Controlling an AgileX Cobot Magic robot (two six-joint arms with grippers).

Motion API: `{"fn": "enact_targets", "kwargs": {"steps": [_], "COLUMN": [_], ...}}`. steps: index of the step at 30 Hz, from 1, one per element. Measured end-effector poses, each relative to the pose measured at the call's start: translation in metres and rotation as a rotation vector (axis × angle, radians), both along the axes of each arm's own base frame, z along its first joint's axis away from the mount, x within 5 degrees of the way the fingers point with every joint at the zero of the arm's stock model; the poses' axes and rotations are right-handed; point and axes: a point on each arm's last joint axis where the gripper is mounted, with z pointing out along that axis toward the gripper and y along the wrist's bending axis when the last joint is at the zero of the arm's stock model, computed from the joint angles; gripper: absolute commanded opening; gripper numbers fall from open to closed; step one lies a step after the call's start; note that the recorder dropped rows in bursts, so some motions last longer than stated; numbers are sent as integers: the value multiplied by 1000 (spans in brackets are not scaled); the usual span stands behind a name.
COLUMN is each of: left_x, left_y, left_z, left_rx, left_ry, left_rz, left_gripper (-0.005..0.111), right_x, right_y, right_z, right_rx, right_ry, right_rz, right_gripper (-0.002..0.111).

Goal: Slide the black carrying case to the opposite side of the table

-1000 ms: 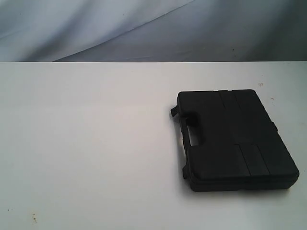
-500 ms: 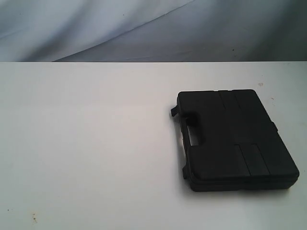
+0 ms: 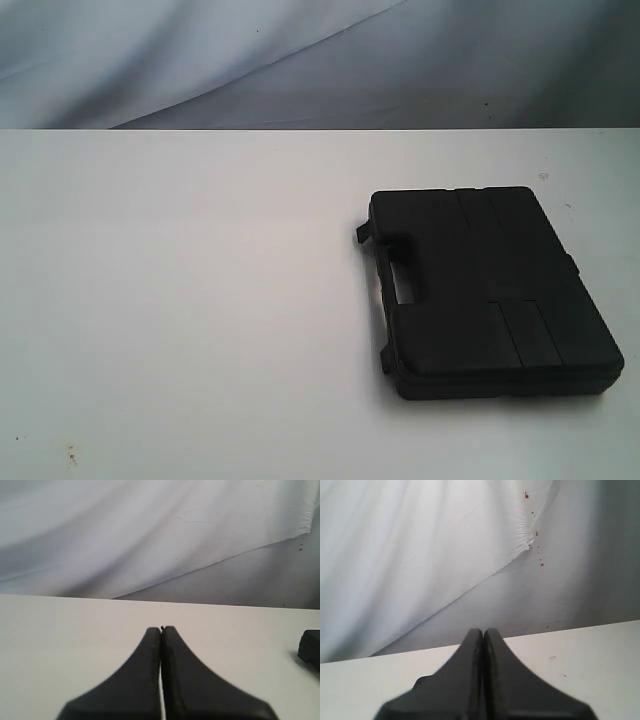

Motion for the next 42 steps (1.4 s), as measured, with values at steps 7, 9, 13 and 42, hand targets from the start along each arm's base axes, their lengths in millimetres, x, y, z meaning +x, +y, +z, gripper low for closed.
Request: {"fn": "enact_targets", "kwargs": {"steps": [7, 9, 13, 42], "left_x": [0, 0, 0, 0], "left_y": [0, 0, 0, 0], "left_z": [0, 0, 0, 0], "left_rx": [0, 0, 0, 0], "left_ry": [0, 0, 0, 0], "left_rz": [0, 0, 0, 0], "left_gripper": [1, 1, 1, 1], "right_x": [0, 0, -1, 15], "right_y": [0, 0, 0, 14], "right_z": [0, 0, 15, 86], "right_rx": [195, 233, 271, -307], "right_ry": [41, 52, 52, 155], "right_rz": [17, 21, 28, 123], "right_gripper": [0, 0, 0, 0]}}
